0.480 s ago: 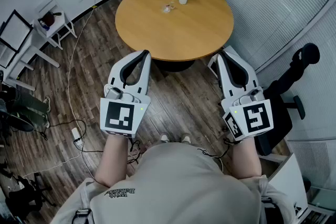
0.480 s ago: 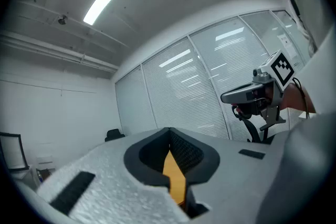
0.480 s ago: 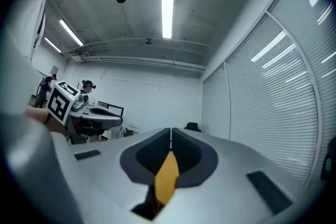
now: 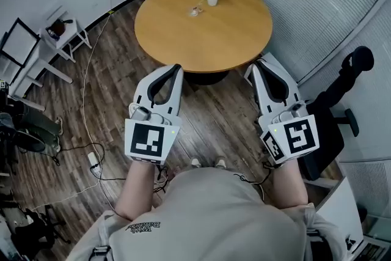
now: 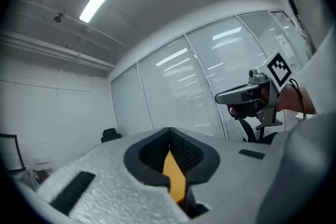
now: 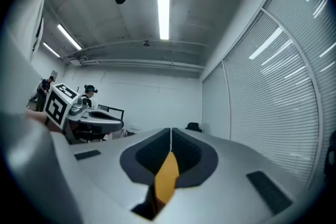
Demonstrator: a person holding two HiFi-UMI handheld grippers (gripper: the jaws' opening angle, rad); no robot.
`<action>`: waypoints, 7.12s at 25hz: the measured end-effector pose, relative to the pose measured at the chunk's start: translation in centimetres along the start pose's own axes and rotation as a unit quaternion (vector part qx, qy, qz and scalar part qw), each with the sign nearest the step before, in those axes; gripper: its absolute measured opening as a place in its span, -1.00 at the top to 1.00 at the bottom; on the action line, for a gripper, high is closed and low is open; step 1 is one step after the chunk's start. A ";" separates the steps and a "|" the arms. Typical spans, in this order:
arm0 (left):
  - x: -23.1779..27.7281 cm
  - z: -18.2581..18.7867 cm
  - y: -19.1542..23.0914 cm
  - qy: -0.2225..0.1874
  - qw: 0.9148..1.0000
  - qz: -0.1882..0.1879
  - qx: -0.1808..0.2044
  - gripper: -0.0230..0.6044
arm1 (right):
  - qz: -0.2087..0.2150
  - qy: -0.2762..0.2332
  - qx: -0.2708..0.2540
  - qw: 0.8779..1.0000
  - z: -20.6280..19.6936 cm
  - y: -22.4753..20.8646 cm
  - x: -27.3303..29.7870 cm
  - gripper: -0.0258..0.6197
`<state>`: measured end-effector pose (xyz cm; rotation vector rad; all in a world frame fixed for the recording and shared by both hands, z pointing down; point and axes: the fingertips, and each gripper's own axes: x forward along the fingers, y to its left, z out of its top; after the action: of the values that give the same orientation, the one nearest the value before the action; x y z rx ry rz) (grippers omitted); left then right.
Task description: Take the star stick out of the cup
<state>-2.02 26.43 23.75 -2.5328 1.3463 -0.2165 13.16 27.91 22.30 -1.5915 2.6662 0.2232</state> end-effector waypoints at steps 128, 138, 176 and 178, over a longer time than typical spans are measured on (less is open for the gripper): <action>42.8 -16.7 29.3 0.060 0.998 -0.027 -0.006 0.86 | -0.018 0.103 0.080 0.991 -14.6 -21.2 53.8 0.44; 45.7 -20.7 28.9 0.087 0.994 -0.056 -0.036 0.86 | -0.029 0.189 0.111 0.975 -23.7 -23.0 56.0 0.40; 43.6 -27.4 27.8 0.156 0.984 -0.044 -0.079 0.86 | 0.002 0.288 0.133 0.949 -34.3 -21.8 56.6 0.81; 43.4 -26.2 28.0 0.147 0.985 -0.040 -0.077 0.86 | 0.001 0.275 0.125 0.953 -32.2 -22.1 56.2 0.81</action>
<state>-6.60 -28.78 40.70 -2.7706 1.4140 -0.5421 7.34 -35.96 46.31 -1.7663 2.9073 -0.6271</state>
